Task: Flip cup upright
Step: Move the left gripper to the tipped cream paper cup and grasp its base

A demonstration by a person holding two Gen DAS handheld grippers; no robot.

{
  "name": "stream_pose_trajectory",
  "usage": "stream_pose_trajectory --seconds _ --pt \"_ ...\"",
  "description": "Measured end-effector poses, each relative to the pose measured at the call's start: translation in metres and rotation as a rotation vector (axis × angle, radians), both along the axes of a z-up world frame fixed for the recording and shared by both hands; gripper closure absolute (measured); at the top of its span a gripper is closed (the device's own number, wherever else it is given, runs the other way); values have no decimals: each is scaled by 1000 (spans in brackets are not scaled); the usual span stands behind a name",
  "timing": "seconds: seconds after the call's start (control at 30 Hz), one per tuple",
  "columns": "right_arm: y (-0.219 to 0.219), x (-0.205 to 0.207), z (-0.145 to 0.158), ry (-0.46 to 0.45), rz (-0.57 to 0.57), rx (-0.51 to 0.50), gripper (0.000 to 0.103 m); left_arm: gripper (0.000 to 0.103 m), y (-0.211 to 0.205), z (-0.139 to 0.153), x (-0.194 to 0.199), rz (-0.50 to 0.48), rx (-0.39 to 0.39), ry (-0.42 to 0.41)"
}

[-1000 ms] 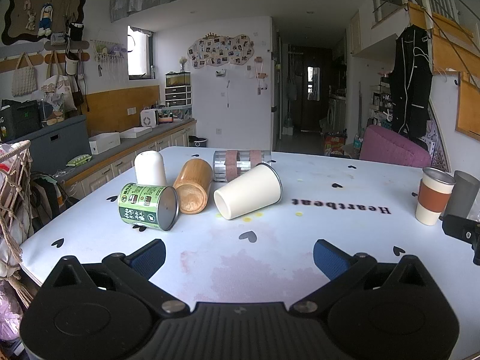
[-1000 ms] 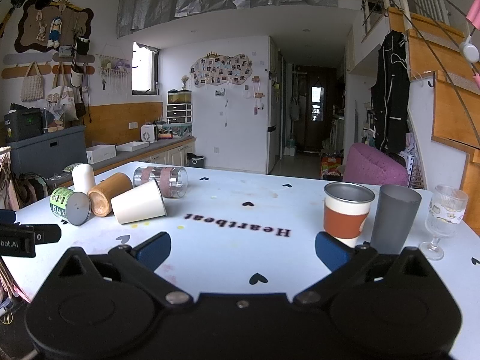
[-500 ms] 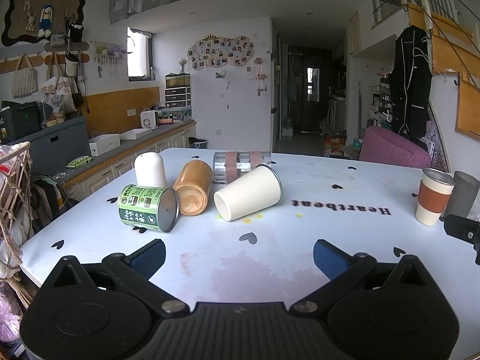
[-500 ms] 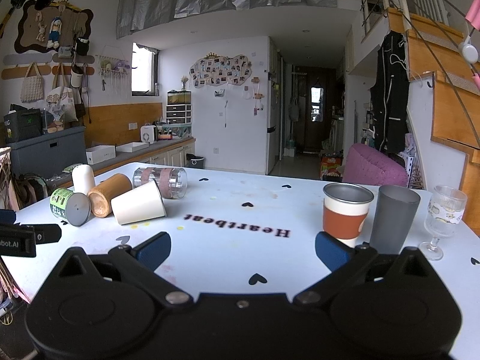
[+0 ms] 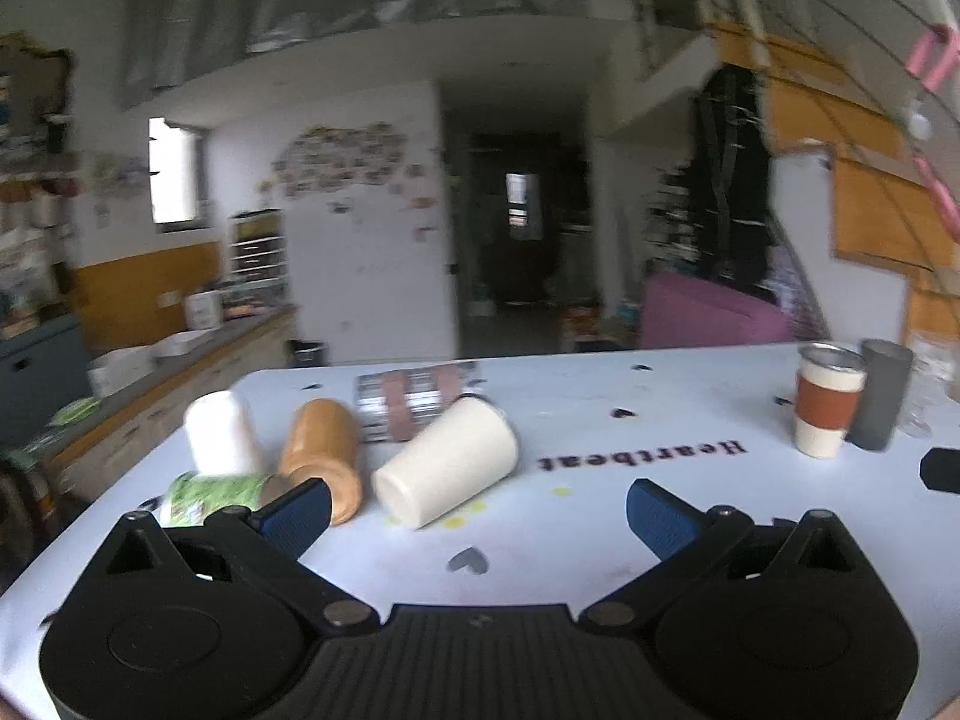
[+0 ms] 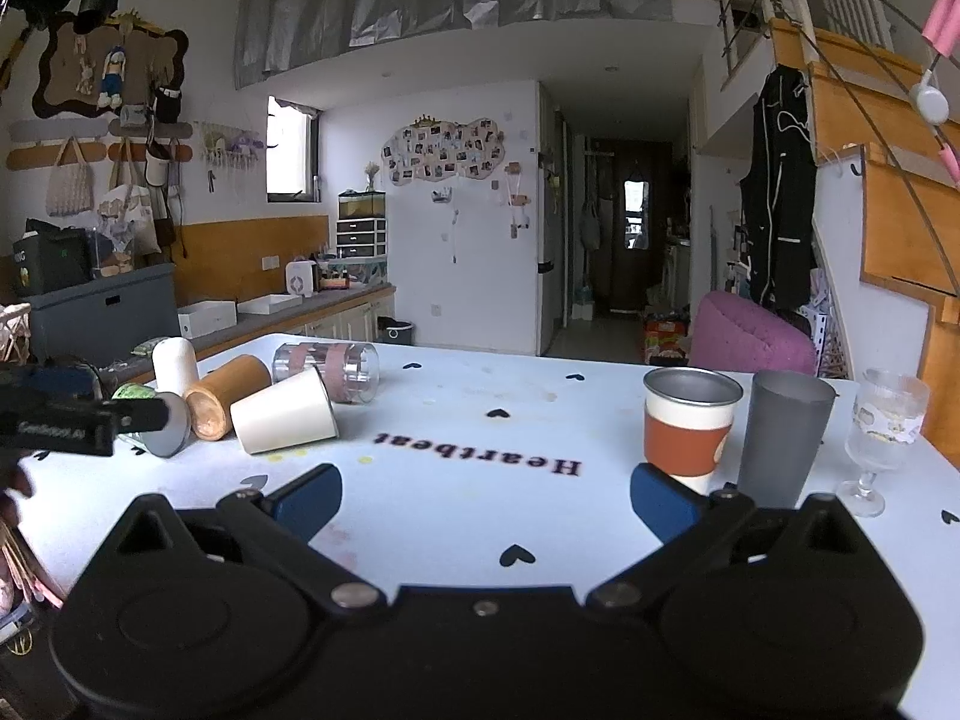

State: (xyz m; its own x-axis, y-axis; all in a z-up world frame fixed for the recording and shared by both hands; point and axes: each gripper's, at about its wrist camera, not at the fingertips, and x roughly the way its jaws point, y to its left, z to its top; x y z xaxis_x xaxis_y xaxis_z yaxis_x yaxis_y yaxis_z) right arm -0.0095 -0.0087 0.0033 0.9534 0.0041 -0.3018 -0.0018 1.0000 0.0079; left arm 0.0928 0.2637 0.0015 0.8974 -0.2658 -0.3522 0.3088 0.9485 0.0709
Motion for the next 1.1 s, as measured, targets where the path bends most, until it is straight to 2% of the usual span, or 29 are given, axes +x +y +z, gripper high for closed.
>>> stream_pose_trajectory --seconds 0.1,0.17,0.37,0.5,0.7,0.8,0.93,1.1 --pt "1 -6 -2 -6 -1 2 0 0 2 -2 18 -110 21 -16" --pt "0 -7 -2 -10 -1 6 0 0 -3 -4 33 -145 67 1" --pt "-5 -9 -4 -17 -5 26 0 0 -21 -12 75 -190 249 35" --pt "-12 -12 -11 -16 -1 46 0 0 -37 -24 104 -227 410 61" --pt "-19 -15 -18 -9 -5 61 0 1 -43 -47 150 -194 570 164" --pt "-24 -17 -22 -10 -10 73 0 6 -42 -55 166 -184 598 208" --pt "-32 -17 -28 -3 -14 92 0 11 -43 -61 177 -196 568 254" --pt "-38 -18 -32 2 -25 103 0 18 -49 -69 185 -174 578 269"
